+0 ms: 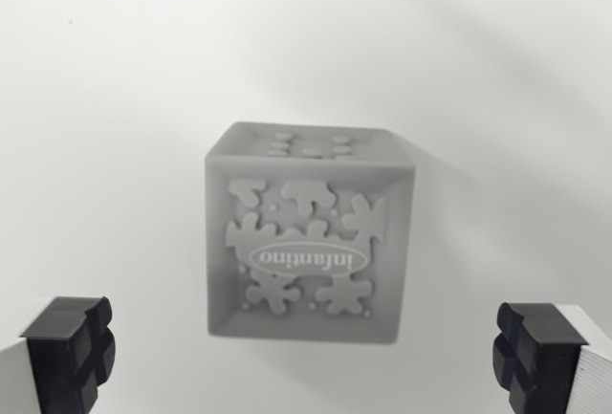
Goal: Destack cube
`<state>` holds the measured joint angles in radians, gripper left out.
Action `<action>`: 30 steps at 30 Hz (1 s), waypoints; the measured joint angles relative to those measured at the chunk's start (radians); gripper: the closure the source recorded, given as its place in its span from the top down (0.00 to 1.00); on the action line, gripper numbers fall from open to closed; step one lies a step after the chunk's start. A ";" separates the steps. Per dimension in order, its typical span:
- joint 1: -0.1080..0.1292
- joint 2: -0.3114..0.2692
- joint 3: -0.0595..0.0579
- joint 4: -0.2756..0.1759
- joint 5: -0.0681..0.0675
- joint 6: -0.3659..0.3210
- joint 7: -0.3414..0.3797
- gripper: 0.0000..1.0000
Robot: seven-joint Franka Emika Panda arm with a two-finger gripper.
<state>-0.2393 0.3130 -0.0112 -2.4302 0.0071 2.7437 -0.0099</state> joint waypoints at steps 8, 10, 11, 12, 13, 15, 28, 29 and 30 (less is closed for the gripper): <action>0.000 -0.087 -0.001 -0.008 -0.001 -0.078 0.001 1.00; 0.000 -0.105 -0.001 -0.009 -0.001 -0.095 0.001 1.00; 0.000 -0.118 -0.001 -0.009 -0.002 -0.107 0.001 1.00; 0.000 -0.130 -0.001 -0.009 -0.002 -0.118 0.001 1.00; 0.000 -0.141 -0.001 -0.009 -0.002 -0.130 0.001 1.00; 0.000 -0.163 -0.001 -0.009 -0.002 -0.152 0.001 1.00; 0.000 -0.284 -0.001 0.007 -0.004 -0.289 0.002 1.00; 0.000 -0.294 -0.001 0.010 -0.004 -0.301 0.002 1.00; 0.000 -0.303 -0.001 0.013 -0.004 -0.313 0.002 1.00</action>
<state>-0.2392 0.0104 -0.0121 -2.4175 0.0032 2.4311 -0.0080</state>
